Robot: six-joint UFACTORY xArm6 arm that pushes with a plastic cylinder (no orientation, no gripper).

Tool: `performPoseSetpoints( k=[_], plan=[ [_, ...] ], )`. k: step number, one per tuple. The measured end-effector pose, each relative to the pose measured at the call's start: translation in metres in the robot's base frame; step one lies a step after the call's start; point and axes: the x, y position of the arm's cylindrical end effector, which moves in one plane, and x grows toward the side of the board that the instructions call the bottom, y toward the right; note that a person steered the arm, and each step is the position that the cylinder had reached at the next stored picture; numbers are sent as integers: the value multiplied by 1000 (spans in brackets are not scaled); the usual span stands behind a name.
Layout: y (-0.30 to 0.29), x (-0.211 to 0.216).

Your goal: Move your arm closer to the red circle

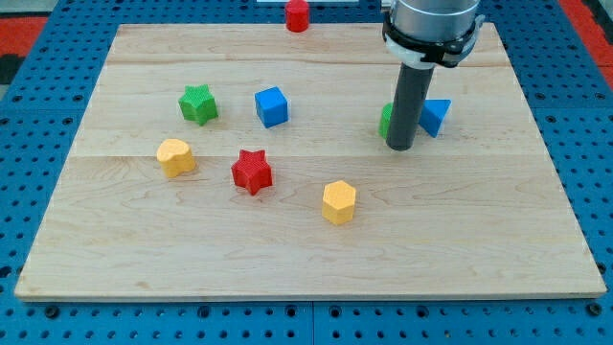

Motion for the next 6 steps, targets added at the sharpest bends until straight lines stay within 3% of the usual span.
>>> performPoseSetpoints(
  k=[1, 4, 6],
  plan=[
    [-46, 6],
    [-52, -170],
    [-111, -209]
  ],
)
